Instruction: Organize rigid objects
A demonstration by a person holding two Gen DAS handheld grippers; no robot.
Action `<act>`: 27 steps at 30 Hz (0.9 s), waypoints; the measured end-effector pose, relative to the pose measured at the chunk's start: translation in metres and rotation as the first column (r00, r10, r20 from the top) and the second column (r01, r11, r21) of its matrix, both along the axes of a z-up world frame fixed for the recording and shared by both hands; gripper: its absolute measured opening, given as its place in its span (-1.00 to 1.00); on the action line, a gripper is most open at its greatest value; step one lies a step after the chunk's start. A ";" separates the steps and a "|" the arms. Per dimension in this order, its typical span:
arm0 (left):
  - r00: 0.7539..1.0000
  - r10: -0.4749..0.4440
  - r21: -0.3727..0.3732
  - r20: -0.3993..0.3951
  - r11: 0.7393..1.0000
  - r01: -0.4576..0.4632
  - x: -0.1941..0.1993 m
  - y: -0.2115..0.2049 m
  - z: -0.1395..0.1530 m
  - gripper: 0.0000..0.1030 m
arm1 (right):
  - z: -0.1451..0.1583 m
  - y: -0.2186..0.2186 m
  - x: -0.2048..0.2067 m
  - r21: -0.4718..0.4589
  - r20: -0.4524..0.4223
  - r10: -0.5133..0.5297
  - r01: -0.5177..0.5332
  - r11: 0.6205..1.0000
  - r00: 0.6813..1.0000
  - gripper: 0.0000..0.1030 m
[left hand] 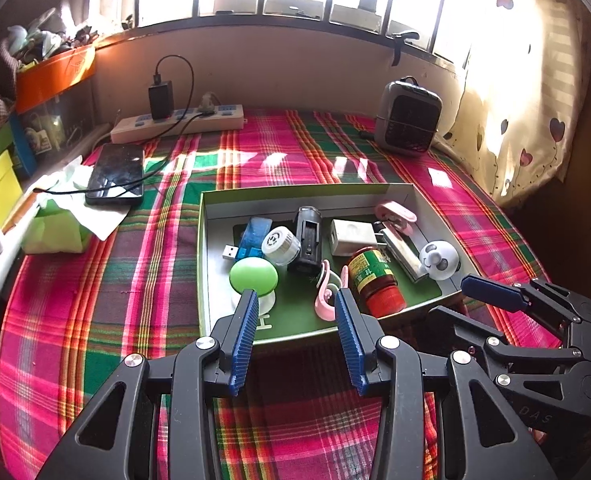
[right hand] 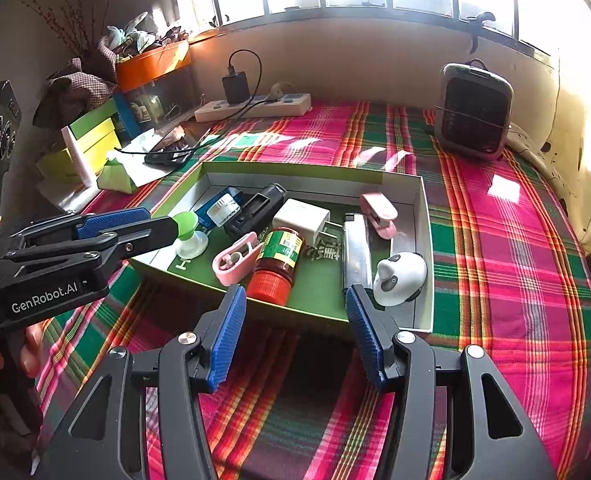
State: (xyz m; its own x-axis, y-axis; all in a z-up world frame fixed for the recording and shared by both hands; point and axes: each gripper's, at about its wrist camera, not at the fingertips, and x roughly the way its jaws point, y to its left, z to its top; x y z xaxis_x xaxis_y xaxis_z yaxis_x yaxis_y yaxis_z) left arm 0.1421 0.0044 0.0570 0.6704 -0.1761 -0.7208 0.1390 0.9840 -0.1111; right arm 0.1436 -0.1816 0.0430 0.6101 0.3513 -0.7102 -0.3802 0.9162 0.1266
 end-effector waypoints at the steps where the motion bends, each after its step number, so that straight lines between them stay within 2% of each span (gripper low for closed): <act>1: 1.000 0.006 0.008 -0.006 1.000 -0.006 -0.004 -0.001 -0.002 -0.24 | 0.000 -0.001 -0.003 -0.002 0.001 -0.006 0.006 1.000 1.000 0.04; 3: 1.000 0.018 0.037 -0.003 0.999 -0.018 -0.013 -0.002 -0.006 -0.24 | -0.001 -0.005 -0.009 -0.008 -0.001 -0.022 0.022 1.000 1.000 0.04; 7: 0.999 0.031 0.016 -0.032 0.999 -0.031 -0.027 0.000 -0.016 -0.24 | -0.007 -0.011 -0.018 -0.019 -0.020 -0.058 0.057 0.998 0.998 0.04; 13: 0.997 0.049 0.025 -0.058 0.999 -0.048 -0.042 -0.005 -0.030 -0.24 | -0.019 -0.015 -0.029 -0.047 -0.050 -0.094 0.092 0.995 0.994 0.04; 16: 0.996 0.058 0.049 -0.062 0.997 -0.055 -0.047 -0.007 -0.035 -0.24 | -0.025 -0.017 -0.033 -0.056 -0.064 -0.109 0.105 0.993 0.992 0.04; 21: 0.996 0.061 0.042 -0.068 0.997 -0.059 -0.055 -0.011 -0.041 -0.24 | -0.029 -0.019 -0.039 -0.076 -0.068 -0.124 0.119 0.990 0.990 0.04; 24: 0.996 0.058 0.073 -0.062 0.996 -0.054 -0.058 -0.016 -0.043 -0.24 | -0.031 -0.021 -0.043 -0.084 -0.070 -0.138 0.132 0.988 0.988 0.04; 27: 0.995 0.054 0.061 -0.080 0.997 -0.050 -0.058 -0.017 -0.047 -0.24 | -0.032 -0.022 -0.046 -0.091 -0.068 -0.151 0.145 0.985 0.986 0.04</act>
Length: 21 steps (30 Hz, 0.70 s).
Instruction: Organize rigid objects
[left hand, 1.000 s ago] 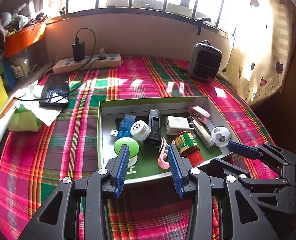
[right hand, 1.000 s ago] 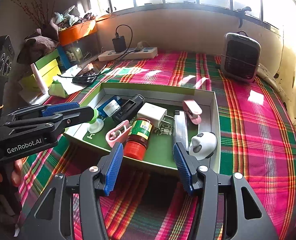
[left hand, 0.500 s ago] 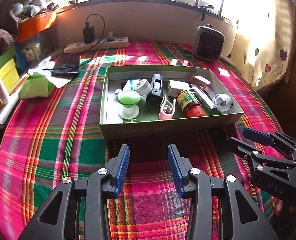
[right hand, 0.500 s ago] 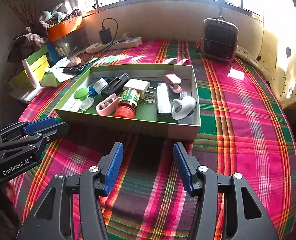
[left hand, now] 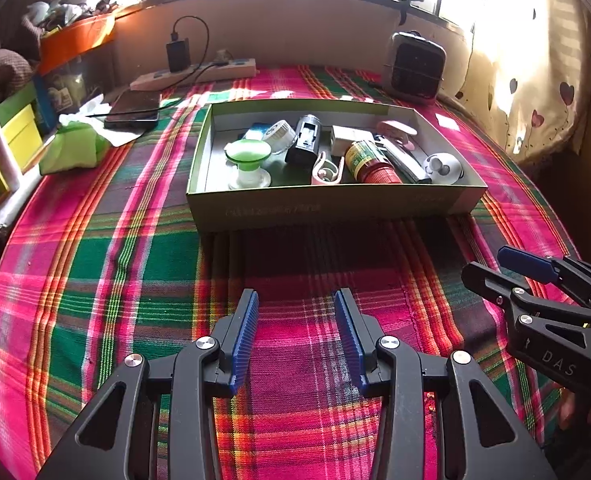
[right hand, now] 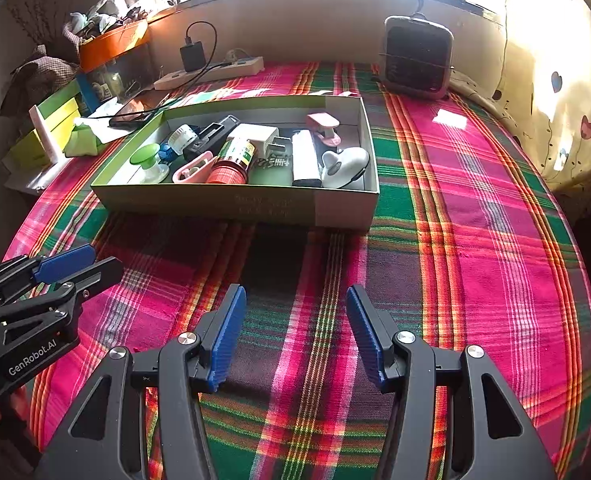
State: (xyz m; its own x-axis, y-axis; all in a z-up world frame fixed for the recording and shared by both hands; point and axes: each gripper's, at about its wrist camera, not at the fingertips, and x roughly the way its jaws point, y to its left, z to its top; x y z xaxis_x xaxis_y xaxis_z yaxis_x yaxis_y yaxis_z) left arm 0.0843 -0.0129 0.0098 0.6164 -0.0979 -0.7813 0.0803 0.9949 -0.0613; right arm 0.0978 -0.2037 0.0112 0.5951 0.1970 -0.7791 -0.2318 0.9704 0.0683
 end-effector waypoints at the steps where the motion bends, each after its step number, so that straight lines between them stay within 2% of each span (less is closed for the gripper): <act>1: 1.000 0.003 0.008 -0.007 1.000 -0.003 0.000 -0.001 -0.002 -0.24 | 0.000 0.000 0.000 -0.002 0.000 -0.004 0.004 1.000 1.000 0.04; 12: 0.999 0.034 0.052 0.027 0.998 -0.035 -0.003 -0.009 -0.005 -0.22 | -0.007 -0.005 -0.002 -0.018 -0.011 -0.038 0.038 0.999 0.999 0.06; 17: 0.999 0.034 0.044 0.024 0.998 -0.035 -0.003 -0.012 -0.005 -0.07 | -0.010 -0.002 -0.002 -0.052 0.004 -0.040 0.041 0.998 0.999 0.16; 21: 0.999 0.028 0.077 0.022 0.997 -0.030 -0.003 -0.018 -0.006 -0.01 | -0.010 -0.003 0.000 -0.052 0.002 -0.047 0.047 0.998 0.999 0.23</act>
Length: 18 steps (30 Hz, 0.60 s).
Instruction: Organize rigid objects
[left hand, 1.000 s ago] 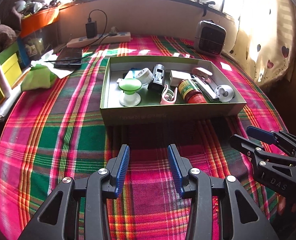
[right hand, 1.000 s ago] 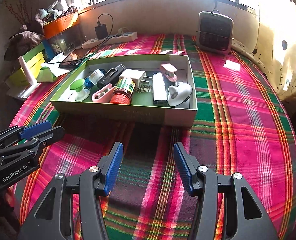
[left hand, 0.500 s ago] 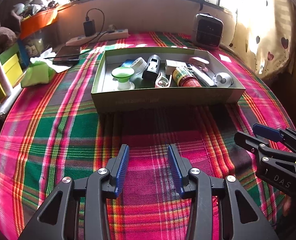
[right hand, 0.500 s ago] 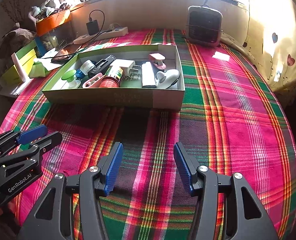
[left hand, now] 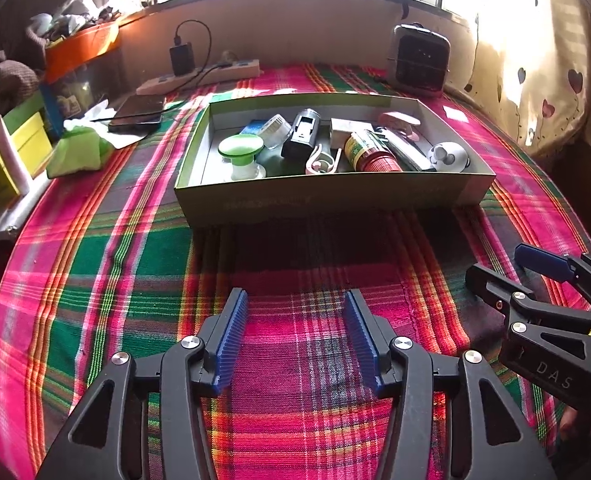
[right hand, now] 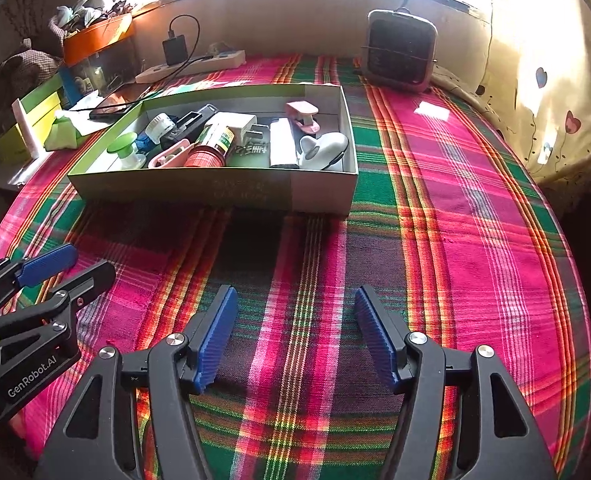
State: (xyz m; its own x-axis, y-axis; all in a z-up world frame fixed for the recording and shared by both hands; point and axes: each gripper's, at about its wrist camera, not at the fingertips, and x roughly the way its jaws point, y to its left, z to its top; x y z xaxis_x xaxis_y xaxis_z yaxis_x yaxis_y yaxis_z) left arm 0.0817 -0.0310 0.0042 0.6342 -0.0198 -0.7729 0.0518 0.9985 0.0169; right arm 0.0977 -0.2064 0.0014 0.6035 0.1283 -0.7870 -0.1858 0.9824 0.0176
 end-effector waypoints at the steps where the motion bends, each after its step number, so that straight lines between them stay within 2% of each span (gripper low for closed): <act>1: 1.000 -0.001 0.006 0.000 1.000 0.001 0.000 -0.001 0.000 0.00 | 0.000 0.000 0.000 0.000 0.000 -0.001 0.001 1.000 1.000 0.25; 18: 1.000 -0.001 0.001 0.000 1.000 0.001 0.000 0.000 0.000 0.01 | 0.000 0.002 0.001 -0.002 -0.001 0.002 -0.002 1.000 1.000 0.30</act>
